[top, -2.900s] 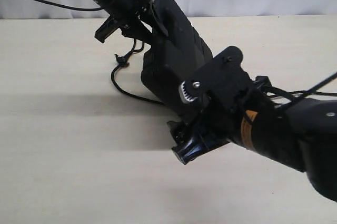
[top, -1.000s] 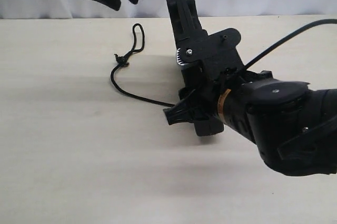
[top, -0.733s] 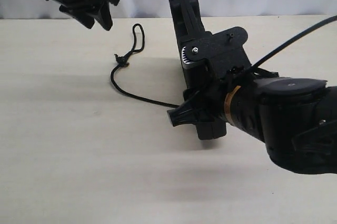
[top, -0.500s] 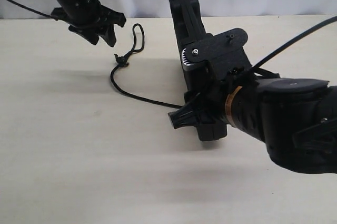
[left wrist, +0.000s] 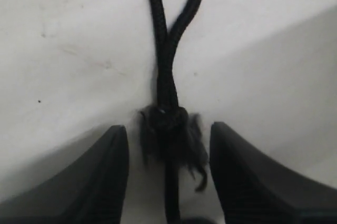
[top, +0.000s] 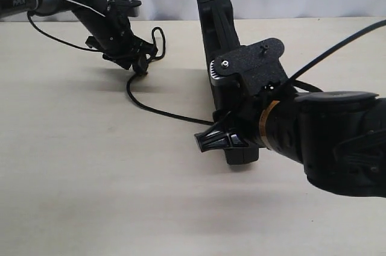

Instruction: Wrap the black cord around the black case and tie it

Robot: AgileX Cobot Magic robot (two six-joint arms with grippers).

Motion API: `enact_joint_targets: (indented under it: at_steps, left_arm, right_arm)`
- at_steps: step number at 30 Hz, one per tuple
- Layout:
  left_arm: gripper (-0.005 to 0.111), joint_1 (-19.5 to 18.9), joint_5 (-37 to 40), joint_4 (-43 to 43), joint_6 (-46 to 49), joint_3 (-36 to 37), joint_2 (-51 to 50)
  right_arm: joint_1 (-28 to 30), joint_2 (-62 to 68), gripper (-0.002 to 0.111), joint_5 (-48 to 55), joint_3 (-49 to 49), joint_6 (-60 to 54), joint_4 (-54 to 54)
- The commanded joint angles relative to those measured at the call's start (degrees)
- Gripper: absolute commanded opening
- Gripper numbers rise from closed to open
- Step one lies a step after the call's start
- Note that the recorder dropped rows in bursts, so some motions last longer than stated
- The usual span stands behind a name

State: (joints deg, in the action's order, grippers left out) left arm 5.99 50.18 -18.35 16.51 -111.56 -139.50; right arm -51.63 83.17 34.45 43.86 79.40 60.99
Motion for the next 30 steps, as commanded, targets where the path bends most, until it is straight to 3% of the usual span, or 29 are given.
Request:
enact_joint_targets:
  at_steps: [1, 6, 10, 11, 16, 20, 30]
  left_arm:
    - [0.046, 0.0, -4.9, -4.7, 5.0, -0.5, -1.0]
    - [0.041, 0.0, -2.7, -11.9, 12.5, -0.5, -2.7]
    - [0.004, 0.0, 2.8, -12.4, 14.1, -0.5, -2.7]
    - [0.000, 0.0, 4.6, -12.4, 14.1, -0.5, -2.3]
    - [0.000, 0.0, 10.8, -12.2, 15.3, -0.5, 1.6]
    - [0.000, 0.0, 10.6, -12.3, 18.0, 1.1, 8.0]
    - [0.000, 0.0, 6.9, -14.1, 33.9, 16.0, 22.9]
  right_arm:
    - [0.2, -0.9, 0.004, 0.5, 0.4, -0.6, 0.7]
    - [0.2, -0.9, 0.004, 1.5, 0.4, -0.6, -0.2]
    - [0.2, -0.9, 0.004, 3.5, 0.4, -0.6, -2.3]
    - [0.2, -0.9, 0.004, 3.4, 0.3, -0.6, -2.3]
    - [0.2, -2.0, 0.004, 1.5, -0.7, -0.6, -3.1]
    - [0.3, -5.8, 0.004, -2.0, -5.1, 0.4, -3.6]
    - [0.3, -12.7, 0.004, -3.3, -11.9, -0.3, -6.6]
